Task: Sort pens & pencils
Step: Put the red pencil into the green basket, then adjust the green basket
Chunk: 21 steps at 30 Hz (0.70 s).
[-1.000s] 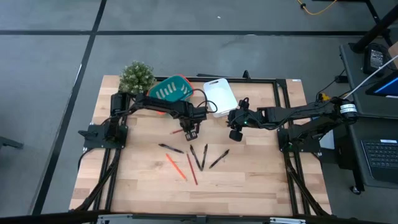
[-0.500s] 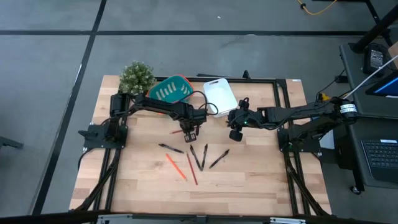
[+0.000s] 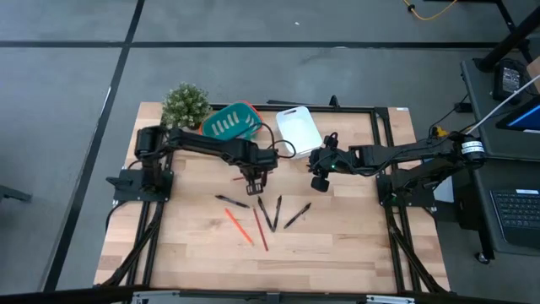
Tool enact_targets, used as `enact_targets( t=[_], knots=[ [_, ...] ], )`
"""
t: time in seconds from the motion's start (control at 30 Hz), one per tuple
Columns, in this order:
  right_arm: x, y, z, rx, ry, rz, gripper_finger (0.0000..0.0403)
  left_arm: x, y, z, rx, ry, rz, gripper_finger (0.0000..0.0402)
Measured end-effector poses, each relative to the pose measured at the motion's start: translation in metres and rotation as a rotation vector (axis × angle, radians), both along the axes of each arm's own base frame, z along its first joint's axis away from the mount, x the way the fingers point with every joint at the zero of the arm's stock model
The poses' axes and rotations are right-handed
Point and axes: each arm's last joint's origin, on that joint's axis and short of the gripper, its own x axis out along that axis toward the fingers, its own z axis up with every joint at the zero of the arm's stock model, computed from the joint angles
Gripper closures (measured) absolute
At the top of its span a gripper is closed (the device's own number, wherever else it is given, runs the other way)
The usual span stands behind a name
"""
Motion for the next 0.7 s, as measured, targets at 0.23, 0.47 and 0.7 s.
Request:
enact_targets(
  t=[0.23,0.47,0.7],
  knots=[
    [0.0,0.0,0.0,0.001,0.004,0.0,0.0264,-0.016,0.001,0.039,0.097,-0.076,0.032,0.04],
    [0.0,0.001,-0.001,0.016,0.006,0.011,0.0264,-0.029,-0.001,0.069,0.131,-0.169,0.071,0.0401],
    [0.0,0.001,-0.001,0.016,0.006,0.011,0.0264,-0.027,-0.002,0.065,0.13,-0.153,0.066,0.0401]
  ],
)
